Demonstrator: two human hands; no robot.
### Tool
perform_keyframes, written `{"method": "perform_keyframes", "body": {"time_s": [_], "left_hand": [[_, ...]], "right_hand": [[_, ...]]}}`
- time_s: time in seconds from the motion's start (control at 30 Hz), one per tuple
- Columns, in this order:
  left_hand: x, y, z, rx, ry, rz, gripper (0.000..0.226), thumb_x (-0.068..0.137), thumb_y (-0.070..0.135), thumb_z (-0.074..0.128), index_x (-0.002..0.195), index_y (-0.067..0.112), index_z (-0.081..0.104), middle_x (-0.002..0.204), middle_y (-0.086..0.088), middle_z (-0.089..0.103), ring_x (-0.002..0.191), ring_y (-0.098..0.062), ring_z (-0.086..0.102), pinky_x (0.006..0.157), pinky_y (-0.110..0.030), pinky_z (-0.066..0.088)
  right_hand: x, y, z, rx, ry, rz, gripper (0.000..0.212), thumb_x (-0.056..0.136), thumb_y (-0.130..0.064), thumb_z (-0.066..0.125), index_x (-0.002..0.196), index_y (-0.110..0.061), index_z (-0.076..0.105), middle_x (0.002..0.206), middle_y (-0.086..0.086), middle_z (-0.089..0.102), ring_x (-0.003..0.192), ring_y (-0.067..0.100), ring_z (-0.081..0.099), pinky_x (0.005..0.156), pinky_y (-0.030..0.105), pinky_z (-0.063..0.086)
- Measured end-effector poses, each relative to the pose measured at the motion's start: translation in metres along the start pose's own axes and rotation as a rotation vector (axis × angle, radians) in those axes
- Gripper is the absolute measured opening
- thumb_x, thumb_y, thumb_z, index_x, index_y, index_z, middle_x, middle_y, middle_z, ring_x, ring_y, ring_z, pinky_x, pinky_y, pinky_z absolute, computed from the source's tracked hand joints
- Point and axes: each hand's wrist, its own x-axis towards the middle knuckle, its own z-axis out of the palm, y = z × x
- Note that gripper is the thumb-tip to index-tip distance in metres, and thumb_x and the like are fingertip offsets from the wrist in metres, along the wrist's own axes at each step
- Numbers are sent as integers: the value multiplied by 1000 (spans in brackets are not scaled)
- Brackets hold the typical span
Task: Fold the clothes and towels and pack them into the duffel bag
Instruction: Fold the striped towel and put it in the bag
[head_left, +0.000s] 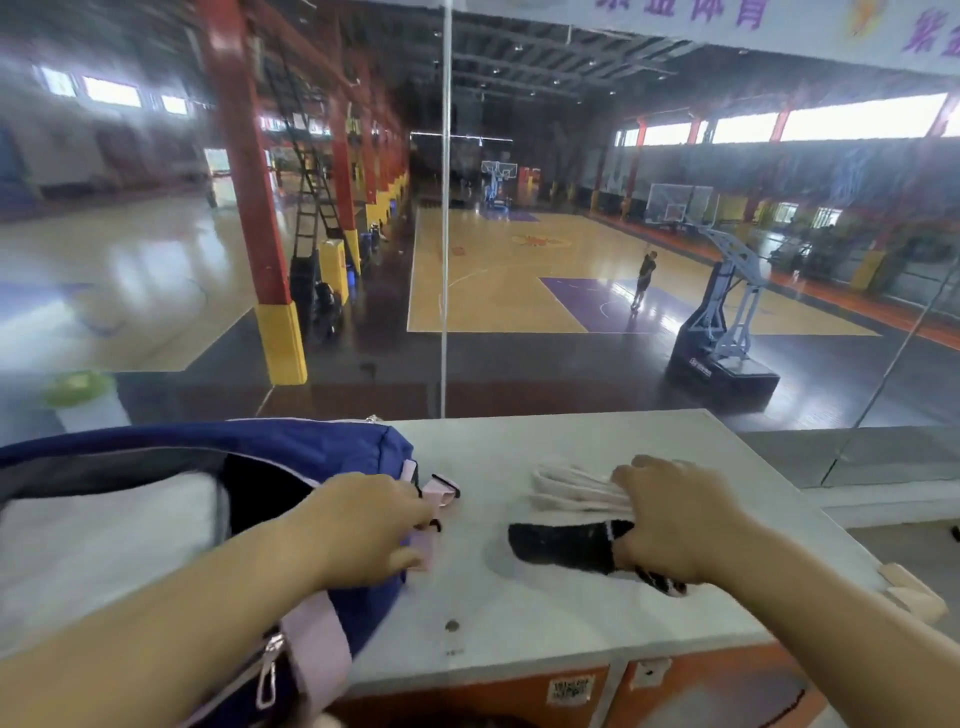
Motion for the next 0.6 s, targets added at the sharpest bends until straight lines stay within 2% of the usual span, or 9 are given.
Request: {"method": "perform_keyframes", "body": {"time_s": [0.1,0.17,0.2,0.27,0.37,0.47,0.6], "left_hand": [[-40,-41,-4,28,122,-61,29,88,47,47,108,29,59,109,10,62,101,-16,59,80,-35,48],[-68,-70,-3,26,249,-85,24,82,44,58,102,30,63,102,13,64,95,-14,62,75,-33,52],[-81,-83,-3,53,304,-93,22,75,39,69,95,30,66,95,12,65,86,-14,65,67,-32,54],[-104,-109,1,91,340,-136,34,58,30,84,86,27,66,83,9,64,69,-15,63,53,-28,52],[-122,-141,5,172,365,-170,47,51,27,88,88,26,58,81,5,58,67,-17,56,52,-27,49],[-122,-169,12,253,379,-196,58,49,27,88,95,24,52,87,0,56,73,-23,55,56,-34,51],[-111,-196,16,371,326,-128,64,50,11,82,102,27,49,87,-1,55,73,-24,53,52,-36,50]], "right_hand": [[4,-21,-15,187,111,13,32,60,-48,62,82,-28,53,83,-7,53,77,21,55,68,35,49],[4,-40,-24,322,177,-11,35,58,-54,62,82,-31,52,83,-9,53,77,19,55,69,39,50],[4,-50,-27,369,210,-35,39,57,-58,59,87,-33,54,85,-10,54,78,17,55,70,39,50],[5,-72,-30,429,277,-92,51,56,-63,55,98,-35,56,90,-12,54,81,15,55,71,36,49],[6,-105,-27,494,360,-162,61,60,-58,59,117,-35,53,99,-12,54,90,15,55,75,32,46],[11,-133,-19,485,429,-312,63,66,-49,68,124,-31,52,106,-11,58,95,17,55,79,29,45],[20,-165,-9,322,509,-517,65,59,-42,69,120,-30,51,104,-12,62,91,19,59,78,34,51]]}}
